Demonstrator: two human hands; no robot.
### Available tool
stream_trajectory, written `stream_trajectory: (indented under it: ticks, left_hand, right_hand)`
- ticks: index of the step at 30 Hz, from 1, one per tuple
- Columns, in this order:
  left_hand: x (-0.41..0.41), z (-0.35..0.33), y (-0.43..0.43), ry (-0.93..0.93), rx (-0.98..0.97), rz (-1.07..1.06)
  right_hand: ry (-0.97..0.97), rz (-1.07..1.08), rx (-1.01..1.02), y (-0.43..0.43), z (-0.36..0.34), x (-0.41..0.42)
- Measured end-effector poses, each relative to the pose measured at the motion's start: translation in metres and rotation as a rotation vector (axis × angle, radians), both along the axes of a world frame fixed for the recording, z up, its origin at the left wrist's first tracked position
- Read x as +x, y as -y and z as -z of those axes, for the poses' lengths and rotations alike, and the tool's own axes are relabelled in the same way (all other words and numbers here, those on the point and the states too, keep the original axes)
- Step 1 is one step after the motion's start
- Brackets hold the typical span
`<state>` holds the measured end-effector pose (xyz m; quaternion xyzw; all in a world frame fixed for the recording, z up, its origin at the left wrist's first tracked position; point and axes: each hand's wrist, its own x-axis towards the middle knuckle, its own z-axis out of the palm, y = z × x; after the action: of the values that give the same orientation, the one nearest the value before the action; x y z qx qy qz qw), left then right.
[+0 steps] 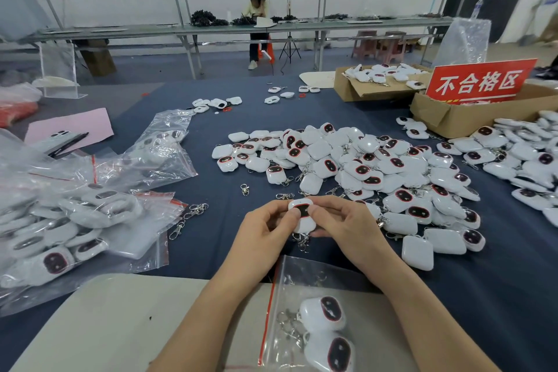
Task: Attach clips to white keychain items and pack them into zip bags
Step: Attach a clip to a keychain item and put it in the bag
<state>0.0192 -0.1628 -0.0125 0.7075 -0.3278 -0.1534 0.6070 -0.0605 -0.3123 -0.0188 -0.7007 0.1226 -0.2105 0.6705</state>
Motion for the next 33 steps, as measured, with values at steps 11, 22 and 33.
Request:
stream_trajectory:
  ticks: [11, 22, 33]
  left_hand:
    - [0.0021, 0.0045, 0.0007, 0.005, 0.006, -0.009]
    - [0.005, 0.0076, -0.0008, 0.1, 0.039, 0.034]
    - [0.0065, 0.0095, 0.0009, 0.131, 0.06, 0.033]
  right_hand:
    - [0.007, 0.009, -0.056, -0.0002, 0.0042, 0.001]
    - [0.023, -0.003, -0.074, 0.0013, 0.0059, -0.0002]
    - [0.017, -0.009, -0.034, 0.0023, 0.0059, 0.0004]
